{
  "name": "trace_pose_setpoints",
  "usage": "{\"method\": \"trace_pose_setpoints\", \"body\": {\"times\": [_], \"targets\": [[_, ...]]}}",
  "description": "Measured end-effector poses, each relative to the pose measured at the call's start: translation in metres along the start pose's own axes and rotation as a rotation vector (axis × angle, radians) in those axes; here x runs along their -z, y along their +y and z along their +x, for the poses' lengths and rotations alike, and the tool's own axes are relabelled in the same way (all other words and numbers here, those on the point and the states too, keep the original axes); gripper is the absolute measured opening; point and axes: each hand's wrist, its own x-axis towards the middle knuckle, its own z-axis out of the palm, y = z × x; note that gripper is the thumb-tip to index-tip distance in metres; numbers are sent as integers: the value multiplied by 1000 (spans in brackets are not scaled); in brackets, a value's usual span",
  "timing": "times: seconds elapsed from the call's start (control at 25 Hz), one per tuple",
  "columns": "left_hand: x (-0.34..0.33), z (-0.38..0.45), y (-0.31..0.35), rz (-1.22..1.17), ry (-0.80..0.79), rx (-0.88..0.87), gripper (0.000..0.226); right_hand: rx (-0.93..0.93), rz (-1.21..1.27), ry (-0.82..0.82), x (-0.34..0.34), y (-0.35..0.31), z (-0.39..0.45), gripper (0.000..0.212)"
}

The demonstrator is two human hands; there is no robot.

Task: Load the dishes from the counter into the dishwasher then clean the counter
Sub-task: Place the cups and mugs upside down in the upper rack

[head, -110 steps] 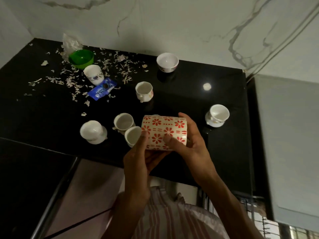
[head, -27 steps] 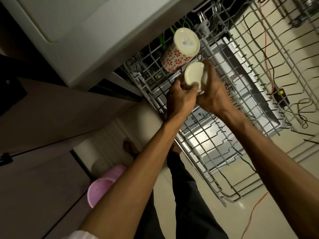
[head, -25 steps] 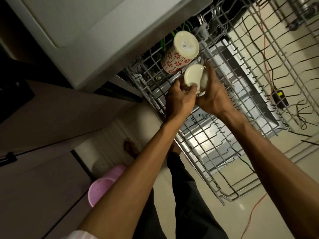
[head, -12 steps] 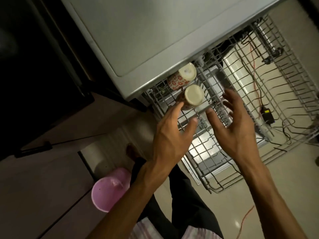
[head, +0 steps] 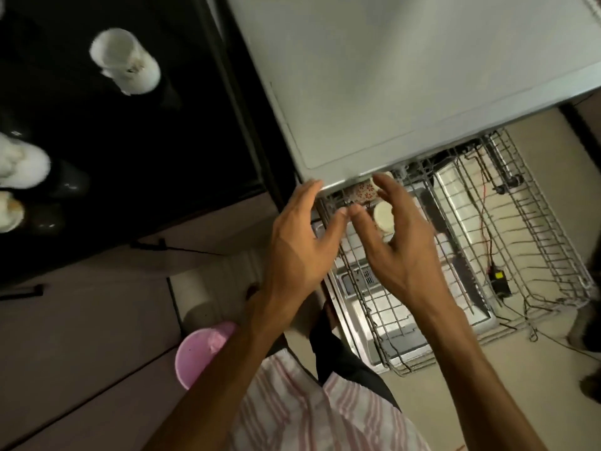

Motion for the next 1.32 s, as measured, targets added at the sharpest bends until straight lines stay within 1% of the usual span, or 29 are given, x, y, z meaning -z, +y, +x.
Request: {"method": "trace_pose_setpoints", "body": {"times": [0.12, 0.24, 0.4, 0.6, 0.8, 0.96, 1.16, 1.24, 1.32], "targets": [[36, -13, -6, -25, 103, -1, 57, 78, -1, -52, -16, -36, 2, 56], [70, -24, -16, -69, 173, 31, 59, 165, 0, -105, -37, -70, 5, 55], [110, -35, -32, -78, 256, 88, 62, 220, 32, -211, -69, -108, 8, 57], [152, -39, -56, -142, 422, 158, 55, 336, 15, -310, -112, -149, 10, 57], [191, -29, -78, -191, 552, 214, 51, 432, 22, -392, -155, -178, 14, 56], [228, -24, -108, -209, 677, 255, 51, 494, -13, -446, -191, -206, 28, 50], [264, -11, -164, -165, 850, 273, 56, 540, -70, -541, -245, -240, 47, 46], [277, -5, -183, -127, 893, 277, 56, 560, -83, -596, -271, -251, 54, 45], [289, 1, -197, -73, 916, 327, 52, 561, -88, -619, -294, -259, 60, 44]]}}
